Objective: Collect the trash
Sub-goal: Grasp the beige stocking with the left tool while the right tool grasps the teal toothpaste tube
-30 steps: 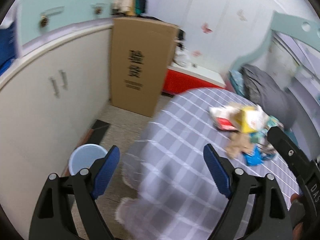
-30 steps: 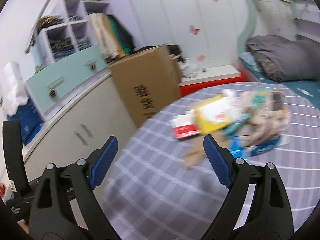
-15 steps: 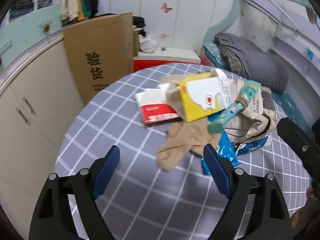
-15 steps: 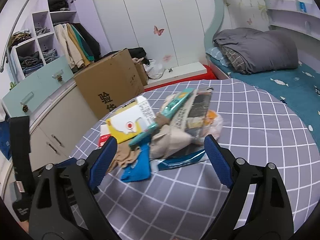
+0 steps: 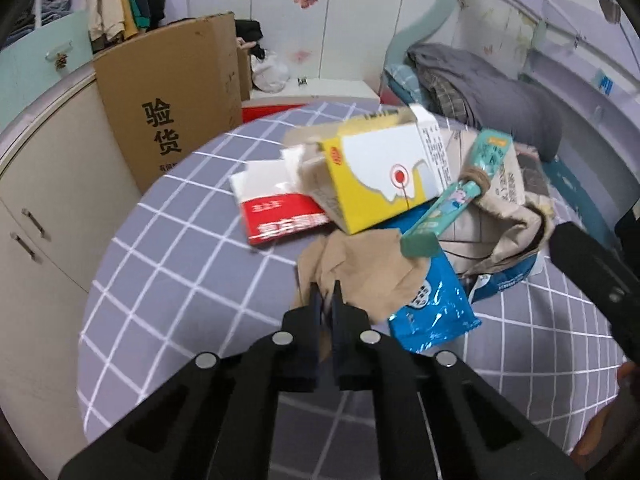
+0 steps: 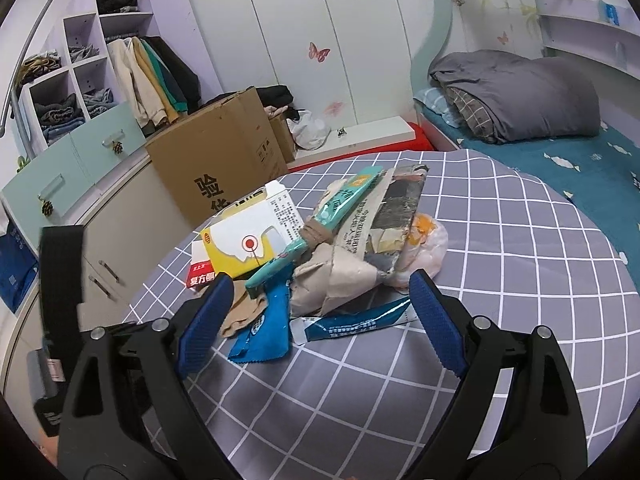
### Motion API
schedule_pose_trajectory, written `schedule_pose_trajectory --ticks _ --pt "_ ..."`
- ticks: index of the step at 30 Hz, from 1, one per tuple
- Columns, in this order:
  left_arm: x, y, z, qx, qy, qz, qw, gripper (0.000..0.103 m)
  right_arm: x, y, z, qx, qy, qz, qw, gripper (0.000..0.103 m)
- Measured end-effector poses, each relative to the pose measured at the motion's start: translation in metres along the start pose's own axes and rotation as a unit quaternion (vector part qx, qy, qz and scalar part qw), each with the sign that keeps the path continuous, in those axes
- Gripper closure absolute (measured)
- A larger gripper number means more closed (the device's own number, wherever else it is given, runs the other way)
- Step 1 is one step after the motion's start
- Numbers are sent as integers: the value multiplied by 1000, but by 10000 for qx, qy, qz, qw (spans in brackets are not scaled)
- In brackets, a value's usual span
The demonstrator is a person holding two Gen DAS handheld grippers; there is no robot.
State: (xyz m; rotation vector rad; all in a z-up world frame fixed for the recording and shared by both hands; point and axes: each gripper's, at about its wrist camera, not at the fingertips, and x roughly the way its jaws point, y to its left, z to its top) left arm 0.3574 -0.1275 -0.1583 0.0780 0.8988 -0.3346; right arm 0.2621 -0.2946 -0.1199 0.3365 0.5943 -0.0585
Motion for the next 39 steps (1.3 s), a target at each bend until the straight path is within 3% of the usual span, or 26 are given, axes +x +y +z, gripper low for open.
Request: schedule_pose_trajectory --ticks 4,10,17,20,28,30,31,39 --pt "-27 18 -10 -165 -263 -57 9995 99 0 6 1 -54 14 17 10000 16" --pt "-67 51 -11 -672 -786 215 9944 99 6 18 13 -172 62 -40 9998 16" --pt "-92 81 -5 -1042 -1209 567 9856 99 35 11 37 107 381 -169 9991 36" --pt "-94 91 -1 -1192 -1288 638 9824 99 46 16 40 -25 511 -286 9983 45" --pt "-88 99 5 -1227 -1256 656 9823 99 86 16 52 -195 868 -639 9940 56" --pt "-85 99 5 -1239 -1235 611 9827 99 91 17 53 -243 922 -684 9931 66" --pt "-84 99 5 -1242 -1225 585 9829 99 93 17 53 -265 966 -679 9926 72" --pt "-80 100 6 -1301 -1152 447 9838 99 90 16 49 -273 937 -419 9943 86"
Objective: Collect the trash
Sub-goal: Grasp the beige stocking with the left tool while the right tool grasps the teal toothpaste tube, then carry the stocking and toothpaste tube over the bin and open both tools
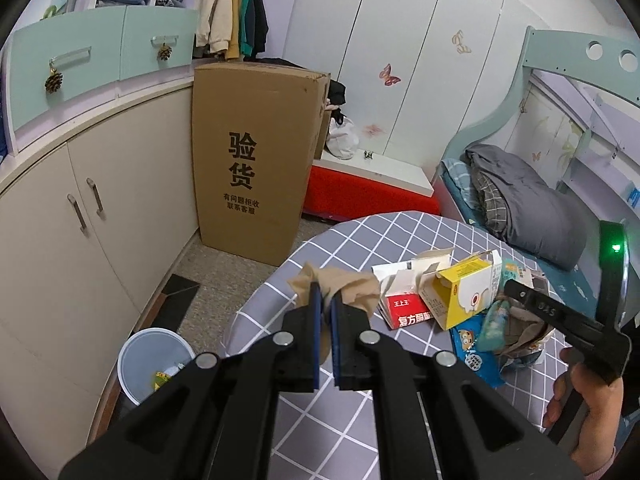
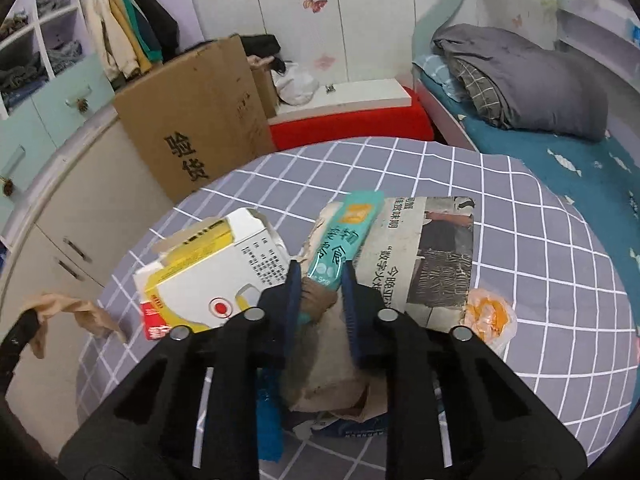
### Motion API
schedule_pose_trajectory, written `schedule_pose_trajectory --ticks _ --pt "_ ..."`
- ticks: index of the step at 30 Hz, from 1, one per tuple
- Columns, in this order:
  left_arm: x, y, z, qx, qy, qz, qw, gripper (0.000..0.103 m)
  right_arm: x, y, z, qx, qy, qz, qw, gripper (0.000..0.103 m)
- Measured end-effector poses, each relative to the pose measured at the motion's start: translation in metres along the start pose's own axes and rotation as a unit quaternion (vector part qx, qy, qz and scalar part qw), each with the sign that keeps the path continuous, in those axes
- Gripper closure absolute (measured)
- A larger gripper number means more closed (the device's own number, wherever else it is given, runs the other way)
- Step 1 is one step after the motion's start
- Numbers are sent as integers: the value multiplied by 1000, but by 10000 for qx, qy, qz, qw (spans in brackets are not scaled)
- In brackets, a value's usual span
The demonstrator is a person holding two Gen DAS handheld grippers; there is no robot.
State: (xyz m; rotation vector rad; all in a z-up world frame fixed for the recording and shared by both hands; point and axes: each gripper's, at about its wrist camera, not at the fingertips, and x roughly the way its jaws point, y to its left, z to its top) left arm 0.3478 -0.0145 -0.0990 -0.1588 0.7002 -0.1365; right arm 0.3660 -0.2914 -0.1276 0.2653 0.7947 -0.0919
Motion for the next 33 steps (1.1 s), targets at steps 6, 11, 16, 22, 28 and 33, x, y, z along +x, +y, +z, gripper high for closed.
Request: schedule_pose_trajectory --ticks 6,11,16,22,28,33 --pt "-3 1 -2 -20 6 -43 10000 99 -21 10 -6 19 -62 371 9993 93" --pt "-8 0 -2 -19 -18 -78 10000 99 -31 20 -19 44 126 367 9992 92" --pt "-10 1 -3 -41 -14 -114 9999 99 -21 22 -32 259 398 436 9979 92" --pt "-12 2 -3 -1 0 -141 9999 98 -10 23 -27 439 454 563 9964 64" --pt "-11 2 -3 -31 45 -213 9998 99 7 24 -26 461 582 492 9960 76" --pt "-13 2 -5 48 56 -348 9994 99 -1 16 -28 588 344 746 9949 91"
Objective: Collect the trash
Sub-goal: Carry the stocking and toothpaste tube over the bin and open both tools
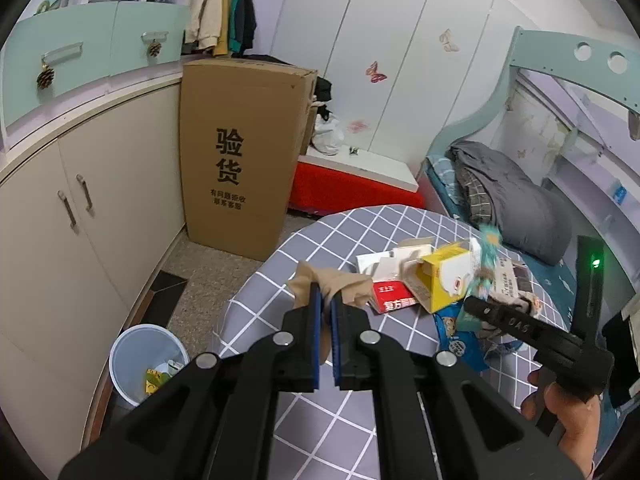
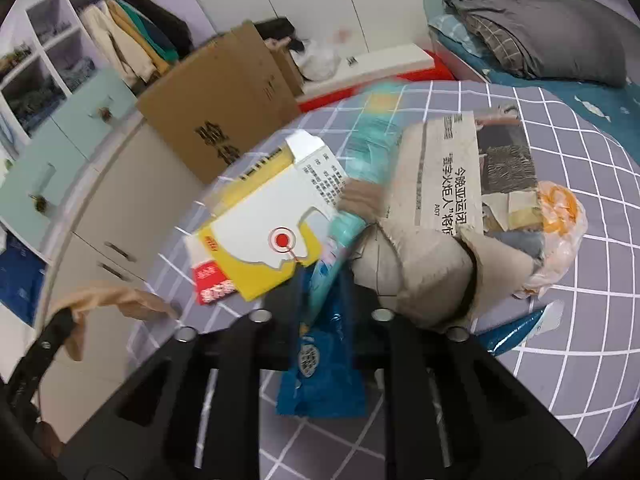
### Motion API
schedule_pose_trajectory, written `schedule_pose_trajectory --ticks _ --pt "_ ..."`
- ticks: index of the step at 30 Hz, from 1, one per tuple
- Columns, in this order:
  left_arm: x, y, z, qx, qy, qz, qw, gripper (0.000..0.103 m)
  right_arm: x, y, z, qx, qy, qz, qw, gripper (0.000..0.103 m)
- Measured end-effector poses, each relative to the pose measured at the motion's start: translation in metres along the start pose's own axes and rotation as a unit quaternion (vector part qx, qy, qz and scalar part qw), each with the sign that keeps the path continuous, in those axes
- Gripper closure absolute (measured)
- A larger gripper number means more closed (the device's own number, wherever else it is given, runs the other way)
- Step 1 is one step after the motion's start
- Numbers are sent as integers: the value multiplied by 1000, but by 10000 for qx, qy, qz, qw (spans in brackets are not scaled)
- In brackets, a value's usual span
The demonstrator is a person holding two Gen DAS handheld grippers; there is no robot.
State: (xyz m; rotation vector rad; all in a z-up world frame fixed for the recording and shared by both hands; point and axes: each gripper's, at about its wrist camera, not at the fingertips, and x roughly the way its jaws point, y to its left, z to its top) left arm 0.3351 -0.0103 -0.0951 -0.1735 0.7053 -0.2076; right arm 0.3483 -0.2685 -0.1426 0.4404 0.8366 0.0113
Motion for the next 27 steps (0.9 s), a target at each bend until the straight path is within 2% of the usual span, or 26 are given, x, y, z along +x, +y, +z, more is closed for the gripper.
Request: schedule_pose_trajectory --ticks 2,7,13,19,23,27 --pt "-4 0 1 28 -55 -43 10000 99 -16 2 -2 24 -240 114 9996 93" --pt "-17 5 3 -12 -178 -153 9997 99 -47 15 -9 56 -515 632 9967 94" --pt "-38 24 3 -122 -375 -131 9991 99 -68 58 -20 -290 -524 1213 9908 94" --pt "-59 73 2 -375 -498 204 9978 99 -54 133 -42 -862 -234 1669 9819 94" --pt "-70 123 -3 -533 -520 700 9948 99 -34 190 -69 -1218 57 1965 9729 94" --pt "-71 179 -14 -814 -371 1077 9901 99 -8 239 -97 -1477 367 2151 9647 94"
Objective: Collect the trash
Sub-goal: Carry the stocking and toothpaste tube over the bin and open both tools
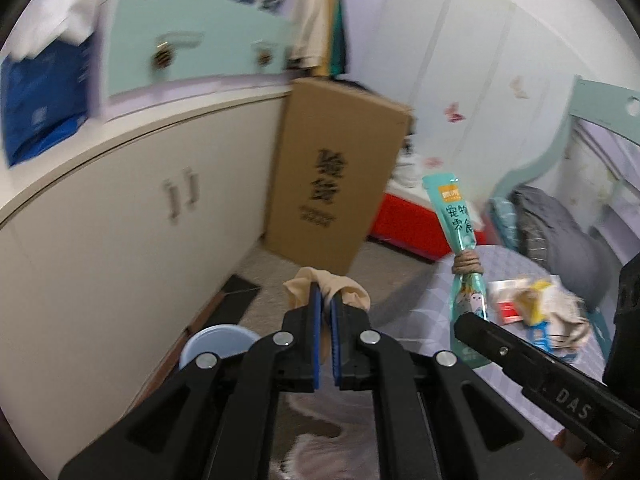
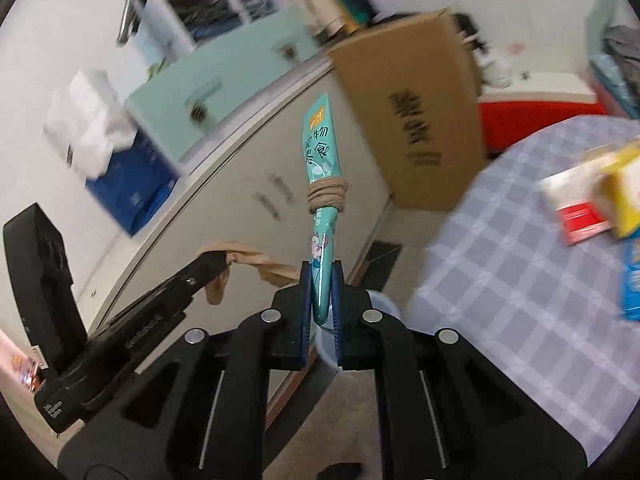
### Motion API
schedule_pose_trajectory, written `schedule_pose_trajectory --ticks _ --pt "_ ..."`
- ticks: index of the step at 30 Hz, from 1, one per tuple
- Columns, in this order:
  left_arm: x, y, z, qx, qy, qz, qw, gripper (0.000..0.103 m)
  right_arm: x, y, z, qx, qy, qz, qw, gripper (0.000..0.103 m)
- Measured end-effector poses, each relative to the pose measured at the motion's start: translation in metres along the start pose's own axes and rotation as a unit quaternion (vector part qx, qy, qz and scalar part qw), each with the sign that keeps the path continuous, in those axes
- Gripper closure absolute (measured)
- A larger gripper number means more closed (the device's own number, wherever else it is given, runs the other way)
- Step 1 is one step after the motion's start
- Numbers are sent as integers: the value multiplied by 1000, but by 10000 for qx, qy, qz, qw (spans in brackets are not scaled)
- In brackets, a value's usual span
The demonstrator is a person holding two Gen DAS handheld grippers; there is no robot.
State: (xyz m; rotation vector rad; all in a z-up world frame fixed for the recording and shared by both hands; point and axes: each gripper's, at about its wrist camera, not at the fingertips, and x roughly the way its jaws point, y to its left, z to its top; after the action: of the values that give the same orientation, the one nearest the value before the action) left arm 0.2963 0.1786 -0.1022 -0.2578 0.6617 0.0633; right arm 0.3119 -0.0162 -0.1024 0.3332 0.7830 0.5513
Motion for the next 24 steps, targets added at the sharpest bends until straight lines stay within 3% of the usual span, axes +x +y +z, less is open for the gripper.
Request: schedule_pose_trajectory --ticks 5,11,12,13,14,17,24 --pt "20 63 -6 -324 199 497 9980 99 64 39 -17 -221 360 98 9991 94" --pt "53 130 -20 -629 533 960 9920 99 147 58 -35 -404 864 -10 9954 91" --pt "61 138 -23 -647 605 1020 9908 99 161 57 -38 -411 948 -42 9946 88" --pt "67 143 -26 -664 684 1059 9898 99 173 54 -40 -417 1021 -105 9938 69" --pt "73 148 -28 -686 752 1067 9891 99 187 50 -43 -436 1106 -318 9924 39" --pt "91 159 -37 -683 967 1083 9870 99 208 37 -52 -333 1285 -450 9901 37" --pt "113 162 -48 -675 1196 1032 9851 99 207 29 -60 -403 1251 -724 9887 35"
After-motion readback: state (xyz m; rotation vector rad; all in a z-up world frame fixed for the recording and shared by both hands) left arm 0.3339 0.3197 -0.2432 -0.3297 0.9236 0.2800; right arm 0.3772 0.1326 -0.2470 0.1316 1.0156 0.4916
